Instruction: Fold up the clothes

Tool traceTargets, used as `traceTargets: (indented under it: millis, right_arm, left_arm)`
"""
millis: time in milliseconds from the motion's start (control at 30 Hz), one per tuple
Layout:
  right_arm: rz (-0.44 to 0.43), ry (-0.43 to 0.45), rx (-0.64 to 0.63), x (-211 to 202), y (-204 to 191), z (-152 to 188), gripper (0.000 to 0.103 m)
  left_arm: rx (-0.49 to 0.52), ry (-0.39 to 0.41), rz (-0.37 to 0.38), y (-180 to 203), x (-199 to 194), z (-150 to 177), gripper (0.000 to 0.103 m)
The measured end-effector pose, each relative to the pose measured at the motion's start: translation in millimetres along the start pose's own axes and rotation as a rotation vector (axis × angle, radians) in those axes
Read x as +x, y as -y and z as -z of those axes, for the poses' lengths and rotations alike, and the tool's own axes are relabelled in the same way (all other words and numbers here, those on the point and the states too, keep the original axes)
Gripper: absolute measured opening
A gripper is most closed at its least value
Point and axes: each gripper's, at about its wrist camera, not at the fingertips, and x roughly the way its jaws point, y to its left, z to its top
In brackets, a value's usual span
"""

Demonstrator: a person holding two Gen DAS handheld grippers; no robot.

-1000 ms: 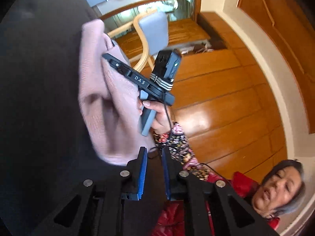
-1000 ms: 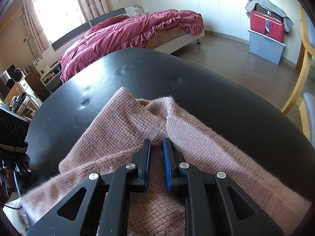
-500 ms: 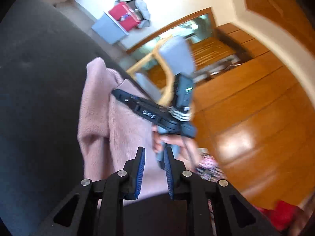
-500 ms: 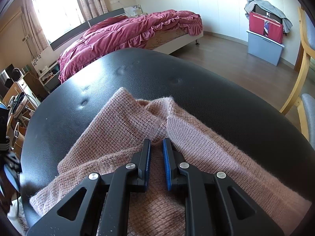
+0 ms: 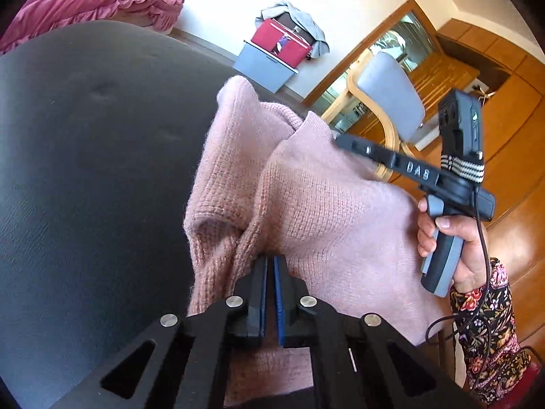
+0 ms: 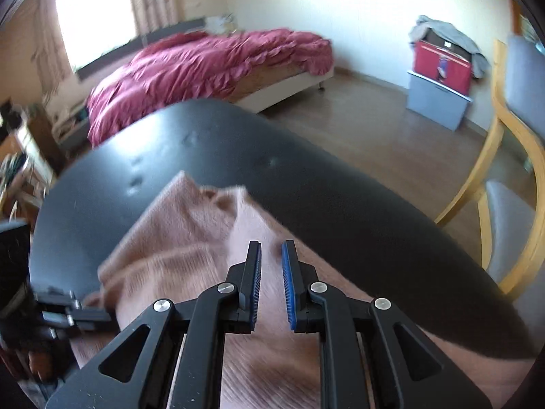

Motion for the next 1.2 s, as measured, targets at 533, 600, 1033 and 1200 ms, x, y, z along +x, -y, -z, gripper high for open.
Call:
traceTargets:
  millis: [533, 600, 1033, 1200]
  right_arm:
    - [-0.046, 0.213, 0.231, -58, 34, 39, 0.027]
    - [-0.015, 0.251, 0.271, -94, 58, 64, 0.033]
    - [0.171, 0.103, 0.215, -127, 143, 120, 0.039]
    - [0.188, -0.024, 0.102, -97, 139, 116, 0.044]
  left_arm:
    - [0.030, 0.055, 0.004, 54, 5, -13, 0.005]
    - [0.034, 0.065, 0.011, 66, 5, -17, 0.006]
    - [0.019, 0.124, 0.062, 101, 41, -19, 0.017]
    - [0.004, 0.145, 0.084, 103, 63, -12, 0.017]
